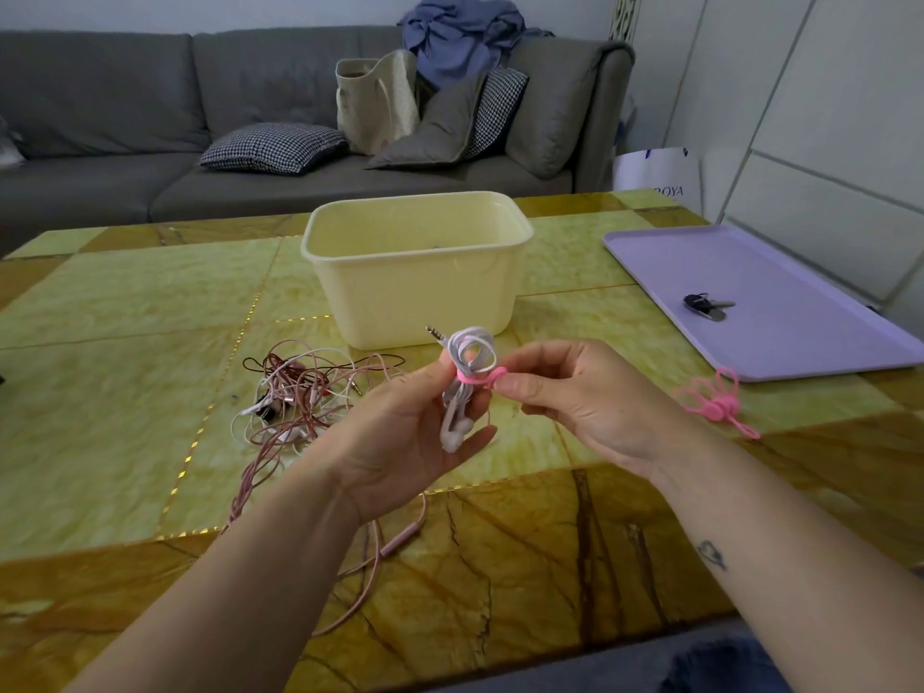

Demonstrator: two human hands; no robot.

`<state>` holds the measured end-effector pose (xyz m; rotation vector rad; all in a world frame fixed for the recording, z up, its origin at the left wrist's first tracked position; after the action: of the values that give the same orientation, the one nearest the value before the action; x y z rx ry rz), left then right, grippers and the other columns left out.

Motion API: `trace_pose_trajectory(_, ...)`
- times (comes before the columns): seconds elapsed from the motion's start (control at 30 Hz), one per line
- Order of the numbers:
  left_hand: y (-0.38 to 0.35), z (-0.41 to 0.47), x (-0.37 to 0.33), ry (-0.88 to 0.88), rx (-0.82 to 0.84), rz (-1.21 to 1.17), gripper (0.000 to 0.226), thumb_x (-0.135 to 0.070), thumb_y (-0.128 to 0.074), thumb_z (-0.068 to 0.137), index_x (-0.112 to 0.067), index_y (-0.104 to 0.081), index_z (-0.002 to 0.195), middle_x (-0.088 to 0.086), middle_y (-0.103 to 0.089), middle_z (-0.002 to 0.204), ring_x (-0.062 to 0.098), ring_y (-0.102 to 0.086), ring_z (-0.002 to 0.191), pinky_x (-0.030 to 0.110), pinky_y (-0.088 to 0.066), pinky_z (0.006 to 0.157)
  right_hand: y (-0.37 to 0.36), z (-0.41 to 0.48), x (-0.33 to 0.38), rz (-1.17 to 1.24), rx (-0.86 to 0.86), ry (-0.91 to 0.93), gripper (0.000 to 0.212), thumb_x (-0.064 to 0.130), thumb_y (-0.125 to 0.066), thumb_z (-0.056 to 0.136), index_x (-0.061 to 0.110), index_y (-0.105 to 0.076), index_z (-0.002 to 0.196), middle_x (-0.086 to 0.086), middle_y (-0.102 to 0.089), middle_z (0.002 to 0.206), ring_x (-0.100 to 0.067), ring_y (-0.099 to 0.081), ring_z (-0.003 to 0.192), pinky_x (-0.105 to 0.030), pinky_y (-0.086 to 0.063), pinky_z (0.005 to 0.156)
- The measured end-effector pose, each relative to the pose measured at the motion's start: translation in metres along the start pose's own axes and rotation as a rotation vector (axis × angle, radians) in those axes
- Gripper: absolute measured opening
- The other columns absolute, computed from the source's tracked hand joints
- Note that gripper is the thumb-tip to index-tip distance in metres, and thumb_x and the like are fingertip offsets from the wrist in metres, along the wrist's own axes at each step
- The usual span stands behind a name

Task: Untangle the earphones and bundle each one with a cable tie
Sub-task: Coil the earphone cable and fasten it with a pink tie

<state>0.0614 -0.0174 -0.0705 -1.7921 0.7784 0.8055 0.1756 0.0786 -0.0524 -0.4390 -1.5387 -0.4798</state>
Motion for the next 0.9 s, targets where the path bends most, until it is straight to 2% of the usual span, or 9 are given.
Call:
trace_pose_trajectory(0.1, 0.004, -0.001, -0.003, 0.010, 0.098, 0.007, 0.024, -0.033, -0.063, 0.083, -0.013, -0.072, 0.075, 0.004, -0.059, 0.068, 0.009, -0.053, 0.053, 0.038, -0.049, 0.093, 0.001, -0.003, 0.004, -0.103, -0.013, 0.056, 0.022, 0.030, -0.073, 0.061, 0.021, -0.073, 0.080, -0.004, -0.069, 0.078, -0.010, -0.058, 0.073, -0.025, -0.047, 0.073)
trace_pose_trajectory(0.17, 0.007, -0.001, -0.006, 0.020, 0.210, 0.007, 0.025, -0.033, -0.079, 0.070, -0.012, -0.074, 0.083, 0.006, -0.061, 0.071, 0.011, -0.057, 0.053, 0.039, -0.051, 0.092, -0.001, -0.005, 0.007, -0.203, -0.027, 0.108, 0.025, 0.039, -0.073, 0.062, 0.024, -0.074, 0.081, -0.019, -0.068, 0.089, -0.027, -0.059, 0.081, -0.041, -0.049, 0.084)
trace_pose_trajectory(0.23, 0.010, 0.000, -0.007, 0.037, 0.277, 0.019, 0.036, -0.029, -0.088, 0.058, -0.011, -0.074, 0.086, 0.007, -0.063, 0.073, 0.012, -0.060, 0.057, 0.039, -0.052, 0.092, -0.005, -0.008, 0.012, -0.256, -0.036, 0.182, 0.024, 0.042, -0.072, 0.065, 0.025, -0.073, 0.082, -0.016, -0.068, 0.097, -0.036, -0.060, 0.092, -0.047, -0.047, 0.091)
trace_pose_trajectory(0.3, 0.010, -0.001, -0.006, 0.046, 0.283, 0.000, 0.038, -0.023, -0.090, 0.052, -0.009, -0.074, 0.083, 0.007, -0.064, 0.073, 0.014, -0.063, 0.062, 0.041, -0.053, 0.091, -0.008, -0.008, 0.015, -0.266, -0.044, 0.240, 0.014, 0.034, -0.071, 0.070, 0.024, -0.071, 0.080, -0.001, -0.070, 0.100, -0.030, -0.062, 0.096, -0.040, -0.052, 0.089)
trace_pose_trajectory(0.37, 0.008, -0.003, -0.005, 0.065, 0.252, -0.042, 0.041, -0.018, -0.092, 0.045, -0.008, -0.073, 0.081, 0.008, -0.064, 0.073, 0.016, -0.066, 0.065, 0.044, -0.053, 0.088, -0.011, -0.009, 0.018, -0.288, -0.024, 0.265, 0.005, 0.020, -0.072, 0.076, 0.023, -0.069, 0.080, 0.009, -0.068, 0.105, -0.016, -0.067, 0.093, -0.025, -0.054, 0.081)
trace_pose_trajectory(0.43, 0.008, -0.004, -0.004, 0.090, 0.250, -0.057, 0.046, -0.017, -0.093, 0.044, -0.007, -0.073, 0.084, 0.010, -0.064, 0.074, 0.018, -0.067, 0.064, 0.047, -0.051, 0.089, -0.012, -0.010, 0.018, -0.289, -0.010, 0.275, 0.011, 0.013, -0.072, 0.078, 0.024, -0.069, 0.080, 0.012, -0.067, 0.109, -0.008, -0.068, 0.091, -0.018, -0.052, 0.078)
trace_pose_trajectory(0.57, 0.009, -0.005, -0.005, 0.138, 0.321, -0.077, 0.043, -0.023, -0.088, 0.056, -0.007, -0.069, 0.092, 0.011, -0.064, 0.076, 0.020, -0.067, 0.066, 0.050, -0.047, 0.094, -0.013, -0.013, 0.020, -0.267, -0.028, 0.308, 0.012, 0.011, -0.073, 0.078, 0.021, -0.073, 0.082, 0.009, -0.071, 0.105, -0.007, -0.069, 0.092, -0.019, -0.053, 0.081)
trace_pose_trajectory(0.7, 0.009, -0.002, -0.003, 0.143, 0.298, -0.079, 0.059, -0.023, -0.087, 0.056, -0.007, -0.063, 0.107, 0.011, -0.065, 0.076, 0.022, -0.066, 0.066, 0.050, -0.048, 0.093, -0.016, -0.014, 0.021, -0.238, -0.017, 0.338, 0.016, 0.003, -0.073, 0.077, 0.018, -0.073, 0.081, 0.006, -0.074, 0.092, -0.020, -0.071, 0.084, -0.025, -0.056, 0.076)
trace_pose_trajectory(0.9, 0.008, -0.002, -0.001, 0.162, 0.267, -0.078, 0.047, -0.026, -0.090, 0.051, -0.008, -0.068, 0.087, 0.008, -0.063, 0.072, 0.021, -0.067, 0.066, 0.050, -0.046, 0.094, -0.015, -0.013, 0.019, -0.258, -0.021, 0.345, 0.012, 0.003, -0.074, 0.077, 0.013, -0.073, 0.084, 0.001, -0.074, 0.088, -0.014, -0.070, 0.082, -0.024, -0.056, 0.076)
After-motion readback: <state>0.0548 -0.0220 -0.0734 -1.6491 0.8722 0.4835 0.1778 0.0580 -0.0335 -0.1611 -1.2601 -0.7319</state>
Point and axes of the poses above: each hand's wrist, its own z-axis towards the middle knuckle, its own y-axis out of the back of the hand, x = y × z, the point moved 3 cm from there along z, towards the middle knuckle
